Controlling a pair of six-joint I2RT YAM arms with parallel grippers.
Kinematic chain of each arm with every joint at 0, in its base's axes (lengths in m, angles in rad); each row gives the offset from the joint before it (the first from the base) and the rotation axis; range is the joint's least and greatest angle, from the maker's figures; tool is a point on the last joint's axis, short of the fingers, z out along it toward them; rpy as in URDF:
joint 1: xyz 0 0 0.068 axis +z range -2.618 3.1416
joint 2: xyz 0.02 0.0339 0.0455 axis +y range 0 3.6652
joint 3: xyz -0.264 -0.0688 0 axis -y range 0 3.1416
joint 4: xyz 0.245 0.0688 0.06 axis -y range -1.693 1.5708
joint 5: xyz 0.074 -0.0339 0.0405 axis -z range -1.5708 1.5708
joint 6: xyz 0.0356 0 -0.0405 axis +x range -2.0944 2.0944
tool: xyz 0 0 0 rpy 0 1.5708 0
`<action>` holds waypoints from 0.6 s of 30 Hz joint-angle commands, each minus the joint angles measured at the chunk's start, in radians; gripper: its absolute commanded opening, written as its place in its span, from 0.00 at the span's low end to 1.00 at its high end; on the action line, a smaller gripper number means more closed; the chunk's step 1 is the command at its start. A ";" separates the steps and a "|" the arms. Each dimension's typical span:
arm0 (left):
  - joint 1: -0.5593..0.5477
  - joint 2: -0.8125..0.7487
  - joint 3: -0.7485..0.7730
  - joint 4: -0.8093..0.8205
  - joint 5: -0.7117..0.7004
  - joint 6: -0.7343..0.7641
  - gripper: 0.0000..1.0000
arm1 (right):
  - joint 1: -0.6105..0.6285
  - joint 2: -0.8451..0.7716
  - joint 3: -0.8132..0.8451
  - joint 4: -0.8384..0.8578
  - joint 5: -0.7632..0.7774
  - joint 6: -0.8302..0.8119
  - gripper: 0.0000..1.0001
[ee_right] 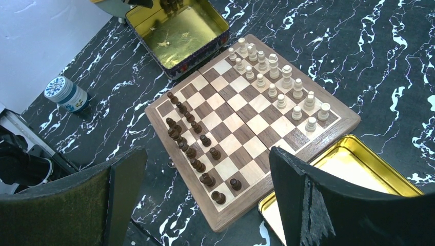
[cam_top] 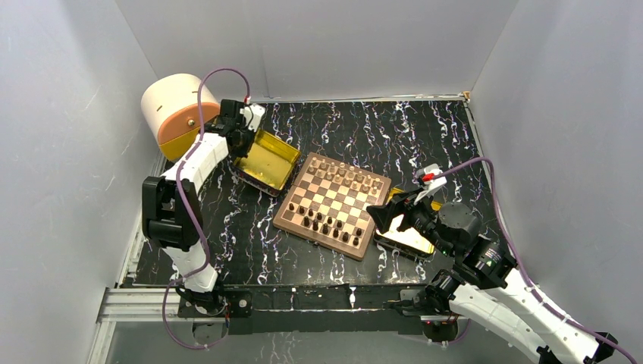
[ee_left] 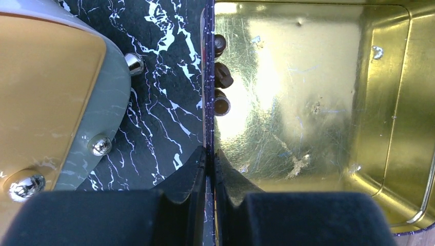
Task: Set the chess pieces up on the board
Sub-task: Place the storage box at the center of the board.
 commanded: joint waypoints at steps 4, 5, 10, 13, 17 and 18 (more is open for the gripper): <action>0.013 0.001 -0.056 0.099 0.083 -0.023 0.00 | 0.004 -0.018 0.038 0.046 0.022 -0.015 0.99; 0.013 0.001 -0.067 0.111 0.092 -0.029 0.00 | 0.005 -0.018 0.037 0.048 0.023 -0.013 0.99; 0.013 0.018 -0.083 0.127 0.153 0.012 0.00 | 0.005 -0.021 0.034 0.040 0.030 -0.003 0.99; 0.013 0.033 -0.081 0.125 0.126 0.040 0.00 | 0.005 -0.030 0.031 0.037 0.032 0.003 0.99; 0.013 0.052 -0.065 0.126 0.065 0.057 0.08 | 0.004 -0.044 0.033 0.030 0.038 0.001 0.99; 0.013 0.054 -0.060 0.126 0.055 0.054 0.13 | 0.004 -0.046 0.035 0.029 0.039 -0.001 0.99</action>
